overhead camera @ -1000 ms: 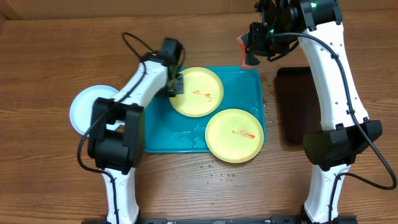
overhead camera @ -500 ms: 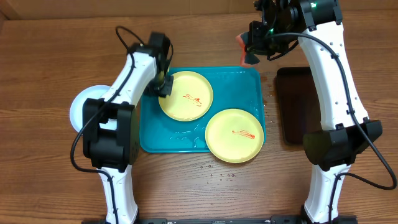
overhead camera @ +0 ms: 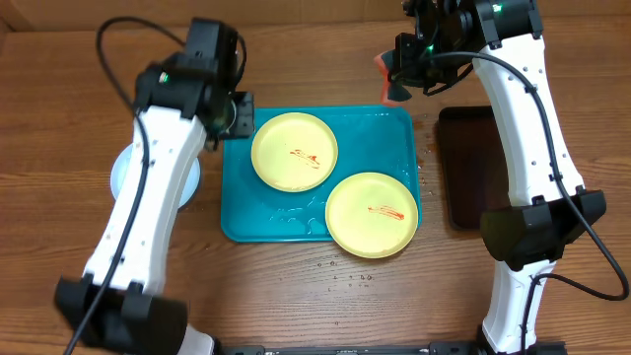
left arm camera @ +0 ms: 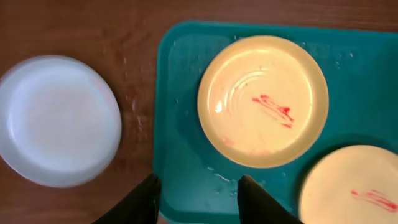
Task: Clean dirty plates on tray and stack at the side
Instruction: 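Drag the yellow plate toward the tray's left side with left gripper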
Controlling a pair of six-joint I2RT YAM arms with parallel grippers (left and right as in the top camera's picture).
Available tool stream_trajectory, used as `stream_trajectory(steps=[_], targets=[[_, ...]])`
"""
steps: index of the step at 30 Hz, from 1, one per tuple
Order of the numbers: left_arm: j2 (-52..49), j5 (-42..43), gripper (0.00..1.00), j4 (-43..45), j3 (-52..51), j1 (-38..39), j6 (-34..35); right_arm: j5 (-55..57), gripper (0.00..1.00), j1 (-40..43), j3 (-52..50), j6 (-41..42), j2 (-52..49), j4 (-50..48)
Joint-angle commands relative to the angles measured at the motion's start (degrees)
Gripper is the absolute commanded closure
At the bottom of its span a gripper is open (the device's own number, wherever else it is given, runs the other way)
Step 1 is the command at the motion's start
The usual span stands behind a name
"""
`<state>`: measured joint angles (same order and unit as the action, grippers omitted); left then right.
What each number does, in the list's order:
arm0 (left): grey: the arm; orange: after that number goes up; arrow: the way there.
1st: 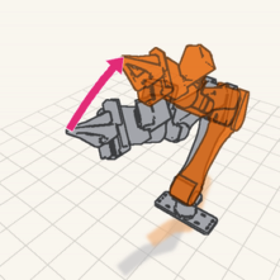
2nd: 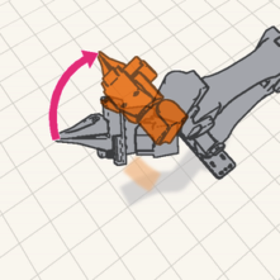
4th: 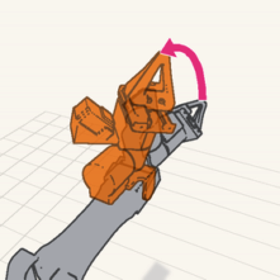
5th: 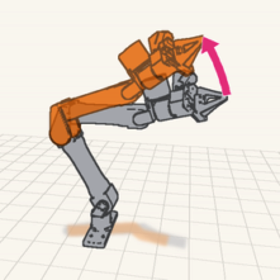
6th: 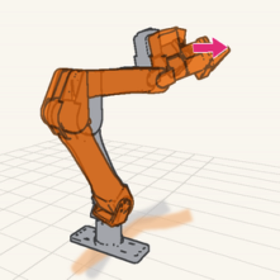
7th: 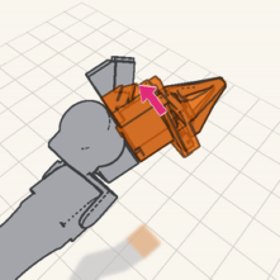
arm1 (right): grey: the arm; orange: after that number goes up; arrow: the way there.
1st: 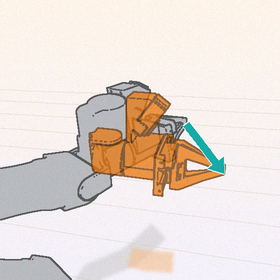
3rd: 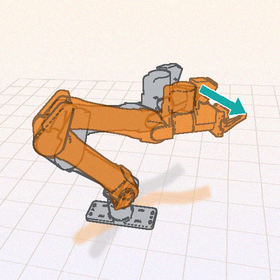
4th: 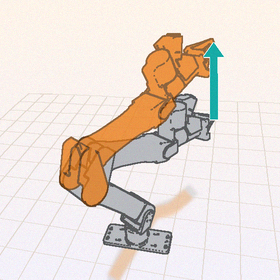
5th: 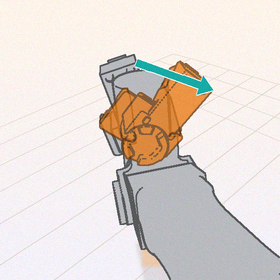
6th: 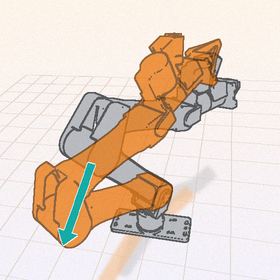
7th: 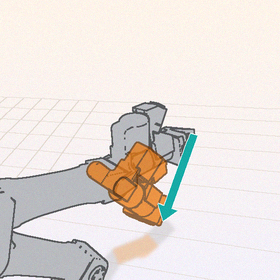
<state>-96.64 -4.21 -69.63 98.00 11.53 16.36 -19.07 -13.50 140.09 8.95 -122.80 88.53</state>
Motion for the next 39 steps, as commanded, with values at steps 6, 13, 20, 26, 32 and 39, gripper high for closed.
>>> stream_trajectory(steps=[6, 13, 20, 26, 32, 39], targets=[[0.9, 2.2, 0.59, 18.4, -21.5, 0.4, 24.6, 0.2, 0.96, 0.1, 0.6, -0.4, 0.2, -0.2], [-3.1, 2.8, 0.63, 28.4, -30.3, 0.5, 33.2, 0.6, 0.96, 0.1, 0.5, -0.4, 0.2, 0.3], [-9.9, 6.3, 0.66, 31.1, -30.6, 0.5, 33.9, 0.6, 0.96, 0.1, 0.5, -0.5, 0.2, 0.3], [-14.3, 10.1, 0.75, 33.5, -30.6, 0.5, 33.8, 1.3, 0.96, 0.1, 0.5, -0.4, 0.2, 0.6], [-14.6, 8.0, 0.96, 33.9, -30.6, 0.4, 31.0, 1.4, 0.96, -0.2, 0.5, -0.4, 0.2, 0.7], [-14.6, 0.5, 0.96, 34.1, -30.6, 0.4, 19.7, 1.4, 0.96, -3.5, -0.9, -0.4, -1.0, 0.0]])
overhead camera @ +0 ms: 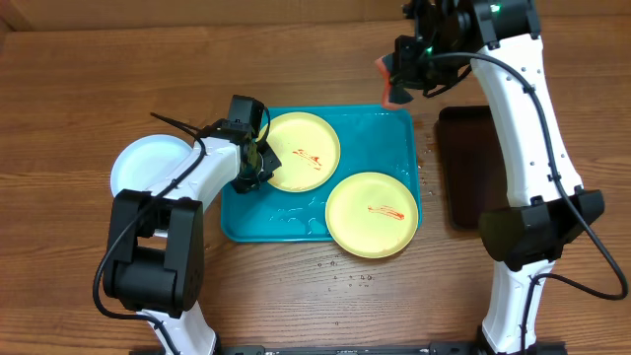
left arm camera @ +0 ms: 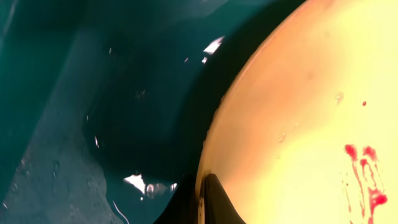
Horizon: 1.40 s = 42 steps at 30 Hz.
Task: Clean dirty plates on tray and stack at the side
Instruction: 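Drag the yellow plate toward the tray's left side with left gripper, then lower the sponge with the right gripper onto the yellow plate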
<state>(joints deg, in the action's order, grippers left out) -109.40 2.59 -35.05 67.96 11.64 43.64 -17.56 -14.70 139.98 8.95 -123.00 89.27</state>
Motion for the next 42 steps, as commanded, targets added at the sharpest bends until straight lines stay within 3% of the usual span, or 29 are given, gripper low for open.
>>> stream_trajectory(steps=[1, 15, 26, 42], targets=[[-1.9, -6.7, 0.96, -0.4, -0.5, 0.2, -9.2, -0.1, 0.96, -3.0, -1.6, -0.4, -0.8, -1.2], [-1.9, 1.9, 0.96, 2.0, -0.5, -2.0, -28.8, 0.0, 0.96, -13.4, -24.1, 3.4, -0.8, -18.8], [-1.9, 11.4, 0.96, 1.8, -0.5, -7.4, -28.9, 6.3, 0.96, -17.1, -41.4, 7.6, -0.9, -37.8], [-1.9, 17.2, 0.96, 0.2, -0.5, -7.4, -30.4, -2.3, 0.96, -18.4, -42.1, 9.6, -8.4, -43.1]])
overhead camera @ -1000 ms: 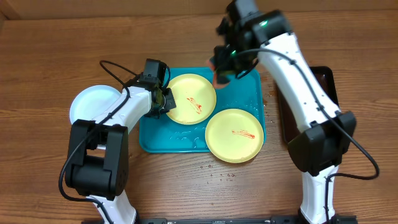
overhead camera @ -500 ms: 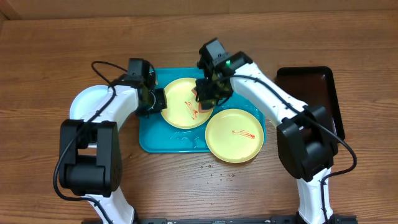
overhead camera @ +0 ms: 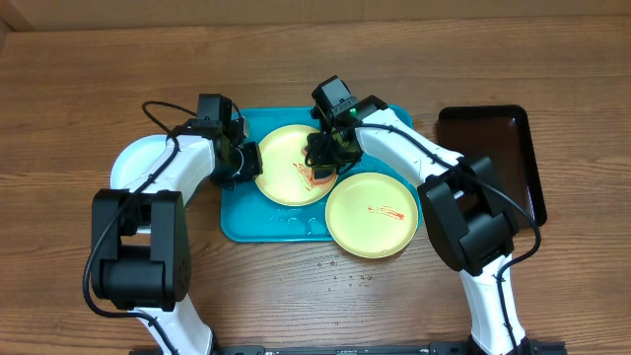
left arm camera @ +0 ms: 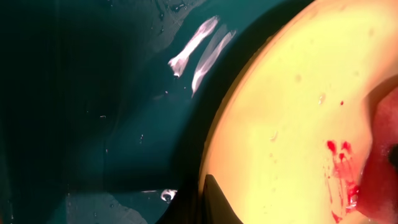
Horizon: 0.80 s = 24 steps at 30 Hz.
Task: Clean dirty plates on tray and stack at the side
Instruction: 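Lower the sponge with the right gripper onto the yellow plate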
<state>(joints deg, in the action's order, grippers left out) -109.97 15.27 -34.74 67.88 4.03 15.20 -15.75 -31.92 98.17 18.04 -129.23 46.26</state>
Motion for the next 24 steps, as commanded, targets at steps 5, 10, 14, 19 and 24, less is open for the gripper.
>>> stream_trajectory(steps=[5, 10, 14, 19, 24], targets=[[-1.3, 7.4, 0.96, 0.3, -0.4, 0.1, -1.9, -5.4, 0.96, -3.7, -0.2, 0.3, -2.3, -1.0], [-1.3, 8.1, 0.96, 1.4, -0.4, 0.0, -1.7, -5.2, 0.96, -6.4, -0.2, -1.8, -2.4, -1.9], [-1.3, 6.4, 0.96, 3.7, -0.4, 0.0, 0.5, -2.6, 0.96, -7.1, -0.2, -1.7, -2.4, -1.4], [-1.3, 0.9, 0.96, 6.4, -0.4, -0.1, 4.3, 7.0, 0.96, -6.0, -0.1, -1.7, -2.4, -0.2], [-1.3, -3.5, 0.96, 6.2, -0.4, -0.3, 4.6, 18.4, 0.96, -3.5, 0.3, -1.7, -2.4, 0.1]])
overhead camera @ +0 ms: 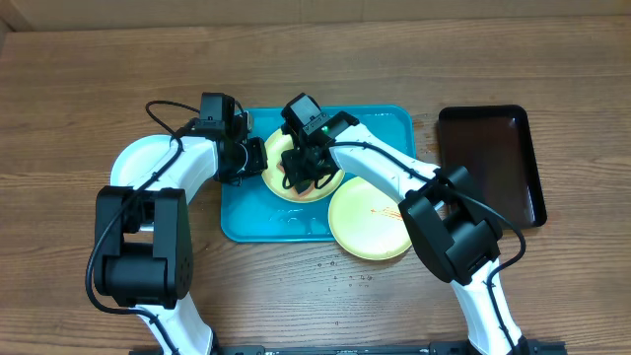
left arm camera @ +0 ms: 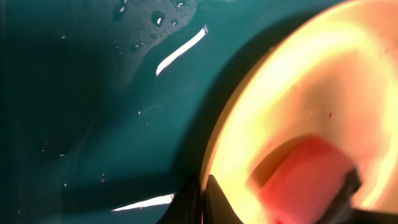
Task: Clean dirty plates on tray and stack at the side
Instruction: 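Lower the sponge with the right gripper onto the yellow plate, then scrub the yellow plate with the sponge while left gripper holds it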
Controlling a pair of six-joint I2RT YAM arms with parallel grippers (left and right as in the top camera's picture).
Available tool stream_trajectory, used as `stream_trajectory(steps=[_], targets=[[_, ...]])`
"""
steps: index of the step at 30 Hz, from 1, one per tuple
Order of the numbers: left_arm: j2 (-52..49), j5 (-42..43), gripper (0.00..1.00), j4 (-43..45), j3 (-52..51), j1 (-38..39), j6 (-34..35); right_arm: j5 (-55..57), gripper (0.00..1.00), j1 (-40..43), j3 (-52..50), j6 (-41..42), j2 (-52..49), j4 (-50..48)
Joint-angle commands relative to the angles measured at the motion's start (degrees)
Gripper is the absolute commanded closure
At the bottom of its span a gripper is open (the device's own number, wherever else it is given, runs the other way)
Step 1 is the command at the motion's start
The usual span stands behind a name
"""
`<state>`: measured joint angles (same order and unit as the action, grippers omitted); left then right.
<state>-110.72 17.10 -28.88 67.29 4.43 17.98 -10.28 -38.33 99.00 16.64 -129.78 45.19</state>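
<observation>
My left gripper [overhead camera: 258, 158] is shut on the left rim of a yellow plate [overhead camera: 317, 187] at the back left of the teal tray [overhead camera: 394, 133]. In the left wrist view the rim sits pinched between the fingertips [left arm camera: 214, 202]. My right gripper [overhead camera: 299, 176] holds a red sponge [left arm camera: 305, 177] pressed on that plate [left arm camera: 280, 93] and covers most of it from above. A second yellow plate [overhead camera: 370, 222] with a red smear lies at the tray's front right corner. A white plate [overhead camera: 133, 168] rests on the table left of the tray.
A dark brown tray [overhead camera: 488, 163] lies on the table to the right. Water drops and streaks sit on the teal tray's floor [left arm camera: 93, 93]. Small drops dot the wood in front of the tray [overhead camera: 345, 276]. The left arm's cable loops over the white plate.
The right gripper and its sponge have moved left across the plate, now close to my left fingers. The red smear no longer shows in the left wrist view. The left grip is unchanged.
First my left gripper hung open above the tray's left edge while the right held the sponge high at the back right. Then the left was shut on the plate's rim. Later the sponge was on the plate's smear, and now it is further left.
</observation>
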Motion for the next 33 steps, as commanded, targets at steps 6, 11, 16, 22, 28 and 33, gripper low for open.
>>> stream_trajectory(steps=[6, 11, 16, 22, 28, 33], targets=[[-0.5, -6.1, 0.96, 0.2, 0.2, -0.7, 2.2, 18.4, 0.96, 5.3, 0.0, -0.6, -1.8, 1.6], [-0.5, -5.7, 0.96, -1.9, 0.2, -0.7, 1.6, 18.0, 0.96, 6.6, 0.2, -0.5, -1.8, -1.5], [-0.5, -5.2, 0.96, -4.7, 0.2, -0.7, 1.0, 11.2, 0.96, 6.6, 0.1, 0.0, -2.3, -5.2], [-0.5, -2.0, 0.96, -4.9, 0.2, -0.7, -0.9, 1.6, 0.97, 4.9, 0.5, 1.0, -2.5, -7.7], [-0.5, -2.0, 0.96, -5.4, 0.2, -0.7, -0.9, -3.8, 0.97, 3.6, 7.0, 1.0, -4.9, -2.4], [-0.5, -2.0, 0.96, -5.4, 0.2, -0.7, -0.9, -8.1, 0.96, 3.1, 13.9, 0.3, -8.0, 5.9]])
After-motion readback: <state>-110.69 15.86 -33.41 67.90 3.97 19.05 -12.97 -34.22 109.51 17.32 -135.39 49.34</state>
